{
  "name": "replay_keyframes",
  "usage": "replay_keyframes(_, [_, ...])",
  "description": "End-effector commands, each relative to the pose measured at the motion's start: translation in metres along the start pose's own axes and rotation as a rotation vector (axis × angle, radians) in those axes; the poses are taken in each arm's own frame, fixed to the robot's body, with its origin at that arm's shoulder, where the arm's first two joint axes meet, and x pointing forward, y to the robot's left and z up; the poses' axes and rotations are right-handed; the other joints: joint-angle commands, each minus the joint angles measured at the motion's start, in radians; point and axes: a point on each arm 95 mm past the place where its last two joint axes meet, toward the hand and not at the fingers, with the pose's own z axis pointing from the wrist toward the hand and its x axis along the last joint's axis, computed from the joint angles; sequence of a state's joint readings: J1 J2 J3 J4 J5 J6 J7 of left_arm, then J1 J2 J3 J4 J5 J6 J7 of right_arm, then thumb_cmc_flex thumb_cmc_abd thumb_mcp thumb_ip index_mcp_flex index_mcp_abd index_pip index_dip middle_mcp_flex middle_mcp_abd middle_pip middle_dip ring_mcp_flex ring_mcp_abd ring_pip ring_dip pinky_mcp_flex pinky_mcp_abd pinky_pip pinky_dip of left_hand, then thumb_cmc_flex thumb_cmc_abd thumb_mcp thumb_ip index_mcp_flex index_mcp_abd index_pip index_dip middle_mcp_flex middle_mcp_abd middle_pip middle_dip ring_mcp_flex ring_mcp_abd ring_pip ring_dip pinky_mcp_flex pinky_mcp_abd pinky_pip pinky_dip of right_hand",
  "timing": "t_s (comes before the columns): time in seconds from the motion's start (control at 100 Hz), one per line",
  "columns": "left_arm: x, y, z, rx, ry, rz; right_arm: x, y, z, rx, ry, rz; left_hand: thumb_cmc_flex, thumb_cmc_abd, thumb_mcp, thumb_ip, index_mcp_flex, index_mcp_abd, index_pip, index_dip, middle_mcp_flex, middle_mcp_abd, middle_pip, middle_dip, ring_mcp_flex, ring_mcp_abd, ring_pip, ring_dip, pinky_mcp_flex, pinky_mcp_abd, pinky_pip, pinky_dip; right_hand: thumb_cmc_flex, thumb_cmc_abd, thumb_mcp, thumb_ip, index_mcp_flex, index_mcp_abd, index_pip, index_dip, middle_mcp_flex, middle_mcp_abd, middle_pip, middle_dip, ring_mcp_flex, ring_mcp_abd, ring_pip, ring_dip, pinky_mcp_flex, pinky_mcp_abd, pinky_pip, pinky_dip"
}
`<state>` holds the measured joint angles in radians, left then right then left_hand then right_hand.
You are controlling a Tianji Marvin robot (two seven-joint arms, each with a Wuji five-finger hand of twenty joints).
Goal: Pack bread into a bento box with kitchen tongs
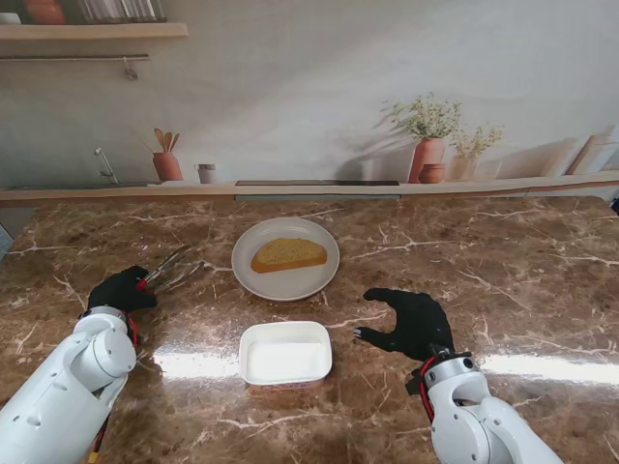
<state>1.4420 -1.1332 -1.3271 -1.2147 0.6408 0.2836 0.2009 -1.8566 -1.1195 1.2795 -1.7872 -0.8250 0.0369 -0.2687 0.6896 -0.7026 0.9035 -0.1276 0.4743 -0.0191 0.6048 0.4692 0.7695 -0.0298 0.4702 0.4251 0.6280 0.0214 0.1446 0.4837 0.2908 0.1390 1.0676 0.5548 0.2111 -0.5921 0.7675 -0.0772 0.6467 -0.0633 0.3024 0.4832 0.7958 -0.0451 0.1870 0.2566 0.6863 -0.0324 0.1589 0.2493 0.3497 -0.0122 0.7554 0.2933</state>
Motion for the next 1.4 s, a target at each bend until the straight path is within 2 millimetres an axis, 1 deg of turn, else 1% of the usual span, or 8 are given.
replay_keyframes(0.0, [-0.011, 0.018, -0.008, -0.038, -0.017, 0.012, -0.002, -0.007, -0.004, 0.03, -0.011, 0.01, 0.075, 0.044, 0.09, -0.007, 0.086, -0.103, 0.118, 0.023, 0.024, -0.015, 0.029, 0.055, 0.179, 0.12, 0.344, 0.128, 0.029, 0.027, 0.052, 0.007, -0.01, 0.011, -0.006, 0.041, 0.017, -0.022, 0.016, -0.009, 0.012, -0.003, 0.005, 0.011, 0.015, -0.008, 0.009, -0.007, 0.0, -0.002, 0.019, -0.024])
replay_keyframes(0.26, [-0.017, 0.01, -0.011, 0.018, 0.012, -0.007, -0.002, -0.008, -0.004, 0.043, -0.008, 0.011, 0.094, 0.029, 0.078, -0.018, 0.15, -0.117, 0.066, -0.049, 0.029, -0.016, 0.014, 0.126, 0.203, 0.149, 0.488, 0.304, 0.14, 0.088, 0.169, 0.045, -0.006, 0.017, -0.01, 0.041, 0.021, -0.021, 0.018, -0.009, 0.022, -0.004, 0.009, 0.015, 0.025, -0.009, 0.013, -0.004, 0.003, 0.003, 0.024, -0.021])
replay_keyframes(0.45, [-0.012, -0.012, -0.016, 0.057, 0.078, -0.013, -0.003, -0.007, -0.005, 0.044, -0.013, 0.008, 0.085, 0.037, 0.064, -0.016, 0.199, -0.082, 0.008, -0.087, 0.036, -0.001, 0.005, 0.124, 0.222, 0.156, 0.513, 0.348, 0.181, 0.104, 0.234, 0.107, -0.005, 0.019, -0.012, 0.042, 0.023, -0.02, 0.019, -0.009, 0.026, -0.003, 0.011, 0.018, 0.027, -0.006, 0.016, -0.001, 0.004, 0.005, 0.027, -0.019])
replay_keyframes(0.7, [0.015, -0.064, -0.021, 0.071, 0.235, 0.017, -0.005, -0.006, -0.005, 0.038, -0.02, 0.007, 0.073, 0.053, 0.07, 0.007, 0.203, -0.067, -0.035, -0.11, 0.017, 0.001, 0.006, 0.087, 0.223, 0.152, 0.515, 0.376, 0.178, 0.094, 0.221, 0.146, -0.006, 0.019, -0.013, 0.043, 0.024, -0.021, 0.021, -0.009, 0.029, -0.003, 0.011, 0.021, 0.026, -0.003, 0.015, 0.002, 0.005, 0.006, 0.028, -0.018])
replay_keyframes(0.76, [0.024, -0.074, -0.02, 0.05, 0.283, 0.027, -0.006, -0.006, -0.005, 0.035, -0.024, 0.006, 0.068, 0.059, 0.071, 0.022, 0.196, -0.064, -0.043, -0.114, 0.003, -0.001, 0.017, 0.043, 0.217, 0.149, 0.505, 0.387, 0.171, 0.086, 0.205, 0.169, -0.005, 0.018, -0.013, 0.043, 0.024, -0.022, 0.021, -0.009, 0.031, -0.002, 0.012, 0.022, 0.025, -0.002, 0.014, 0.002, 0.004, 0.006, 0.028, -0.018])
replay_keyframes(0.9, [0.048, -0.09, -0.012, -0.008, 0.38, 0.068, -0.008, -0.005, -0.005, 0.026, -0.032, 0.008, 0.058, 0.054, 0.069, 0.022, 0.176, -0.065, -0.056, -0.119, -0.019, -0.007, 0.01, 0.036, 0.206, 0.14, 0.5, 0.39, 0.164, 0.078, 0.205, 0.178, -0.005, 0.019, -0.013, 0.043, 0.025, -0.022, 0.021, -0.009, 0.031, -0.005, 0.011, 0.023, 0.025, -0.002, 0.014, 0.003, 0.004, 0.007, 0.028, -0.017])
replay_keyframes(1.18, [0.093, -0.083, 0.011, -0.143, 0.5, 0.112, -0.014, -0.006, -0.005, 0.02, -0.048, 0.017, 0.061, 0.045, 0.081, 0.023, 0.147, -0.046, -0.067, -0.122, -0.052, -0.002, 0.008, 0.032, 0.221, 0.142, 0.514, 0.422, 0.171, 0.069, 0.233, 0.235, -0.004, 0.018, -0.013, 0.043, 0.025, -0.022, 0.021, -0.009, 0.033, -0.003, 0.011, 0.025, 0.024, -0.002, 0.014, 0.003, 0.004, 0.007, 0.027, -0.017])
replay_keyframes(1.39, [0.12, -0.069, 0.014, -0.23, 0.558, 0.159, -0.016, -0.008, -0.004, 0.021, -0.056, 0.028, 0.069, 0.044, 0.087, 0.025, 0.133, -0.035, -0.075, -0.126, -0.073, 0.004, 0.012, 0.032, 0.228, 0.142, 0.523, 0.44, 0.176, 0.063, 0.233, 0.249, -0.005, 0.018, -0.013, 0.043, 0.026, -0.021, 0.022, -0.009, 0.034, -0.005, 0.011, 0.026, 0.024, -0.002, 0.013, 0.003, 0.004, 0.007, 0.027, -0.016])
